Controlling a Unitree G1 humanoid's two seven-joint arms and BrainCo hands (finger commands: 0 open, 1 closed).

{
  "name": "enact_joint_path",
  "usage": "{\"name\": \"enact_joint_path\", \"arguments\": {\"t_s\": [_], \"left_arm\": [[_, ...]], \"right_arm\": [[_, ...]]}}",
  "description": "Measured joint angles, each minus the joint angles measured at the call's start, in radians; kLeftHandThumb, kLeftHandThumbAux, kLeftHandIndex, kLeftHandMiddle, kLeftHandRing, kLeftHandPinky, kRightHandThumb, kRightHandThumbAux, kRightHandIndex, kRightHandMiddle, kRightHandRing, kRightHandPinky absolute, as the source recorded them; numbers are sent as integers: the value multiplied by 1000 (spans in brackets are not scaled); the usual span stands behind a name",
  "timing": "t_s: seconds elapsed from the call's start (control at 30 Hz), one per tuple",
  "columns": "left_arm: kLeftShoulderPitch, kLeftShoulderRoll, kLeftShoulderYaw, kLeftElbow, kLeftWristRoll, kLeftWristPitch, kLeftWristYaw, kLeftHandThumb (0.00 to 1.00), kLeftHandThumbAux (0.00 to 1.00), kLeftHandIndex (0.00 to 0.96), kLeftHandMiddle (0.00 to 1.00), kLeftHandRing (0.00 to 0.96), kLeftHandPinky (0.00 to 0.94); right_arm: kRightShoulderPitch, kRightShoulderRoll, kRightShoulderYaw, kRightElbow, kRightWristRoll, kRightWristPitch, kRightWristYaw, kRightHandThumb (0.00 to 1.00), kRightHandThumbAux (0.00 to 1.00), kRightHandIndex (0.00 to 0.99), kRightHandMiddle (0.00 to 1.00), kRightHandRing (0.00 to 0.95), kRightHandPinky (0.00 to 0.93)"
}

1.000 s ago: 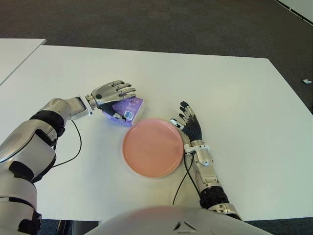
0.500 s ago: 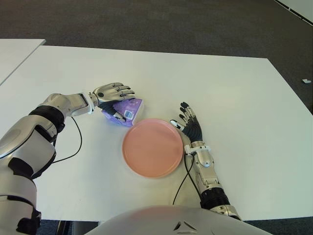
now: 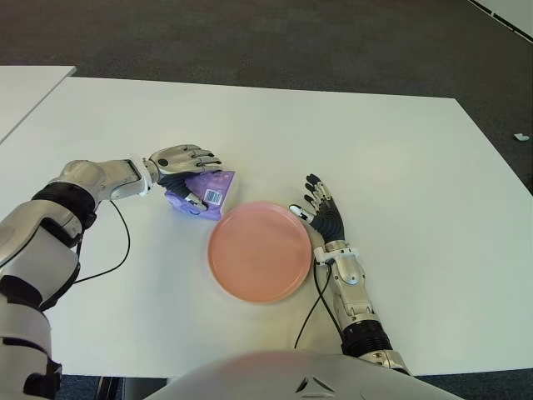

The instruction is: Put the tissue paper into the plate.

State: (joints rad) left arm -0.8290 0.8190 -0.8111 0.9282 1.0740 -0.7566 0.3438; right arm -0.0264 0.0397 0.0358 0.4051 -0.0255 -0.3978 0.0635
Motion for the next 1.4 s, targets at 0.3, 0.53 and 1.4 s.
{"name": "enact_joint_path", "arguments": {"t_s": [0.3,0.53,1.4], "left_arm": [[39,76,85,-98,-56,-28,-75,302,119,0,0,0,0],[65,159,211,-254,-151,-50,-164,297,124,0,0,0,0],[305,196,509,-541,-311,2,-276,226,138,0,0,0,0]], "right_arm": [[3,-1,1,-8,1,10,4,41,715,0,23,24,46],[4,-1,2,-10,3,11,8,56,724,0,28,28,50],[3,-1,12,-8,15,19,17,57,704,0,30,18,22]]}}
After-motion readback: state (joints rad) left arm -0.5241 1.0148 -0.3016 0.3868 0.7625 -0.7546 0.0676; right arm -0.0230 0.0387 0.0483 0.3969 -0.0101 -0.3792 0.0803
